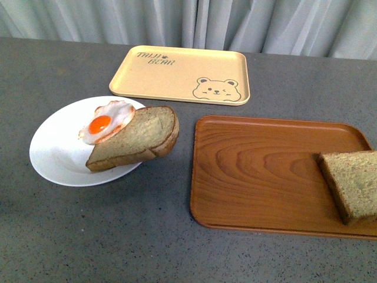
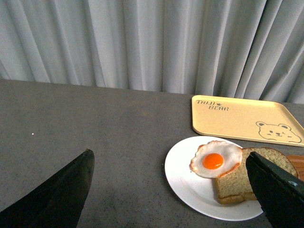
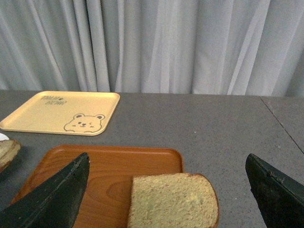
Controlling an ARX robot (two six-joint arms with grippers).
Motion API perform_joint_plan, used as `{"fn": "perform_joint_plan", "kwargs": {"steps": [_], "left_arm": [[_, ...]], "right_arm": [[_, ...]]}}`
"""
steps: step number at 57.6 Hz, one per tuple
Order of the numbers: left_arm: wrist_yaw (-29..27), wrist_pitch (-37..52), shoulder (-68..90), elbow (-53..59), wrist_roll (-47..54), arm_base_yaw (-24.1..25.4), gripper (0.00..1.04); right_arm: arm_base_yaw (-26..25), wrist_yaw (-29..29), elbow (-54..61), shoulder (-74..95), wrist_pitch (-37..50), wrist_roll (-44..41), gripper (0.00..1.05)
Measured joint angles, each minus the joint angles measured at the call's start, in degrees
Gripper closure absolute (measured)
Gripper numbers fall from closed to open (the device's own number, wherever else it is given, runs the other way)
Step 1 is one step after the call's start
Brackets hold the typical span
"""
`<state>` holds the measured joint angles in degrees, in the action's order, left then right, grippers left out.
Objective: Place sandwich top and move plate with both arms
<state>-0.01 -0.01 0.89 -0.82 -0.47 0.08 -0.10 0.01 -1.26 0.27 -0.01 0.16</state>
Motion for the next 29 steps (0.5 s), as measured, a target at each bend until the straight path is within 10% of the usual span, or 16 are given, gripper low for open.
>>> {"fn": "perform_joint_plan", "kwargs": {"steps": [29], "left_arm": [[0.0, 0.0, 0.0, 0.0, 0.0, 0.0, 0.09]], "right_arm": [[0.0, 0.0, 0.0, 0.0, 0.0, 0.0, 0.09]]}}
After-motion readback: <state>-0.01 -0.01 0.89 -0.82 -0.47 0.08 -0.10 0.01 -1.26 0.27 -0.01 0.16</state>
